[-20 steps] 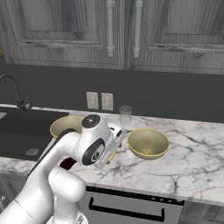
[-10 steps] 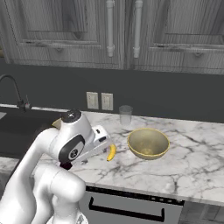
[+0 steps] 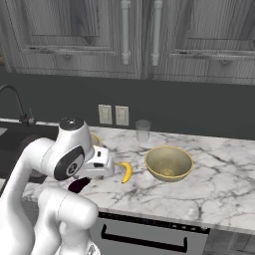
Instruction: Pick both bowls and place them on the counter. Then place the banana in one bowl and place the eggplant in the other bowl.
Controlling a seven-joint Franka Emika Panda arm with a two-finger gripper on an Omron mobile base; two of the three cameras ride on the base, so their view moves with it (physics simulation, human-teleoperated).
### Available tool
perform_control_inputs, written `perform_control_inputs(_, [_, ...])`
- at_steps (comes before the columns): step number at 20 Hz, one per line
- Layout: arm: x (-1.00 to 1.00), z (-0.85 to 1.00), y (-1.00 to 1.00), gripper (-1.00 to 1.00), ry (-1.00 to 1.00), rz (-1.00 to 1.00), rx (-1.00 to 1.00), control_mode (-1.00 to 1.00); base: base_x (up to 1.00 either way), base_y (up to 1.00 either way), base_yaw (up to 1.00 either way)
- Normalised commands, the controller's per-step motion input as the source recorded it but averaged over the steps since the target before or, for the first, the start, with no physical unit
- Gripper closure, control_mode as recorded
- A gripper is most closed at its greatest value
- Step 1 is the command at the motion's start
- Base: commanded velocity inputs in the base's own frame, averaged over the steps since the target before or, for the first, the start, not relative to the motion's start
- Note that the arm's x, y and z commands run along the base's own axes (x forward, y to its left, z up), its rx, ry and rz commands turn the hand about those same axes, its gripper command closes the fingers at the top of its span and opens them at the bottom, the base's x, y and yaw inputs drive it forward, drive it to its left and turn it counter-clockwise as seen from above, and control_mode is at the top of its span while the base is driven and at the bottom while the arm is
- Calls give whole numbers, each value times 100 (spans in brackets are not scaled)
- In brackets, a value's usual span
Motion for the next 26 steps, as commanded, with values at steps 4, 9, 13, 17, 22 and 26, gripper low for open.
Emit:
perform_control_inputs(4, [-35,0,34,-100,-6,-49,26,-100,0,0,0])
perform_control_inputs(9, [-5,-7,37,-100,-8,-45,12,-100,0,0,0])
perform_control_inputs(13, [33,-22,52,-100,-3,-33,0,-100,0,0,0])
perform_control_inputs(17, [46,-44,50,-100,0,-25,-6,-100,0,0,0])
perform_control_inputs(22, [18,-43,12,-100,0,-8,-6,-100,0,0,0])
perform_control_inputs(26, [2,-39,0,-100,0,0,-2,-100,0,0,0])
